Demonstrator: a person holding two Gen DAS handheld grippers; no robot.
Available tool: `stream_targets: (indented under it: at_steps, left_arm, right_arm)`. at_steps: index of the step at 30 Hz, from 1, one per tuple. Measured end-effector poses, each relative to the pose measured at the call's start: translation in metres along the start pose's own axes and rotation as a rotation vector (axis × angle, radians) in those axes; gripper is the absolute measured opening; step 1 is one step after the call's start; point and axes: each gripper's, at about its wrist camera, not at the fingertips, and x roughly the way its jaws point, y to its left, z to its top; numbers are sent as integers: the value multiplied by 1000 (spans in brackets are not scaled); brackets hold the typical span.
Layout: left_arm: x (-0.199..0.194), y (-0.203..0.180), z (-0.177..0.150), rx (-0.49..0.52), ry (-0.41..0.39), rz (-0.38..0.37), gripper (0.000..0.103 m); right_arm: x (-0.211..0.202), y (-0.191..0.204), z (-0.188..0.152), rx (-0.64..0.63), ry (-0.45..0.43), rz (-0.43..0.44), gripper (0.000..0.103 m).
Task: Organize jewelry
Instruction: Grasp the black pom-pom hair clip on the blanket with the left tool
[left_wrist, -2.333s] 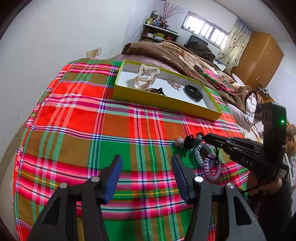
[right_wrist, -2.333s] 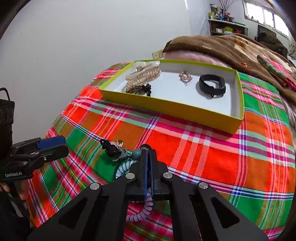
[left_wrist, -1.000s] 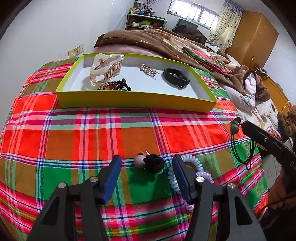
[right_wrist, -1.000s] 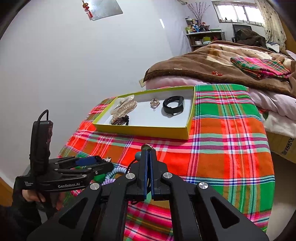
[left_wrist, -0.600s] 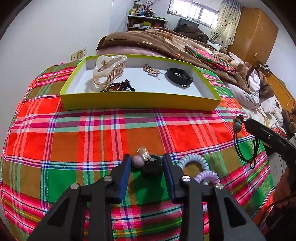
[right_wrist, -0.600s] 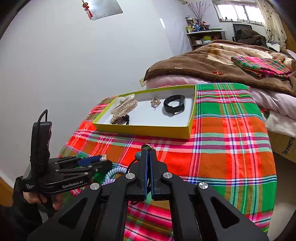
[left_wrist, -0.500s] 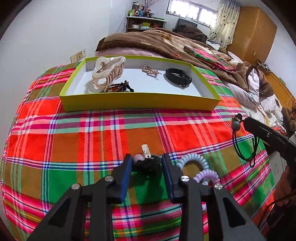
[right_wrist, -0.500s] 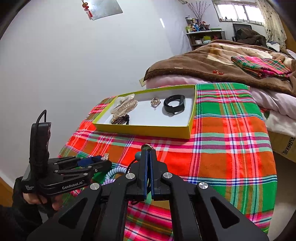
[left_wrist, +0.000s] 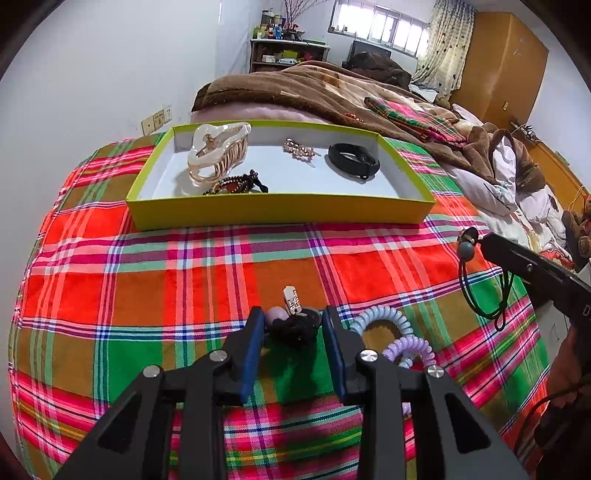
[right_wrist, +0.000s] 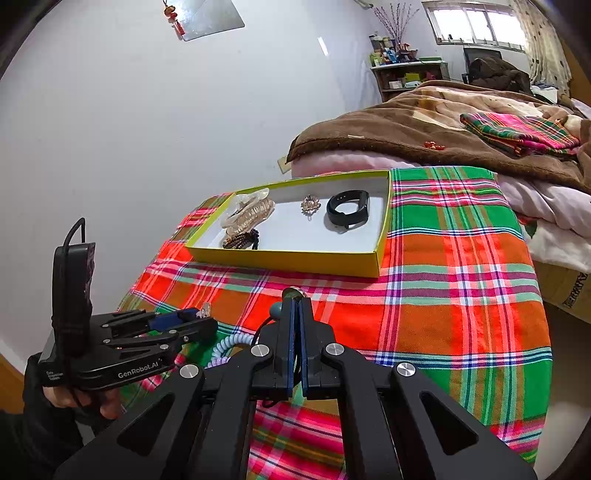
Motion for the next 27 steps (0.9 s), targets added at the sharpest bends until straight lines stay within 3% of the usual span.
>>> stream_targets:
  at_steps: [15, 27]
  left_arm:
    - [-22, 6, 22, 0, -59, 3, 34]
    - [-29, 16, 55, 2, -100, 6, 34]
  right_arm:
    - [-6, 7, 19, -10, -24, -2, 2]
    - [-4, 7, 53, -11, -60, -17, 2]
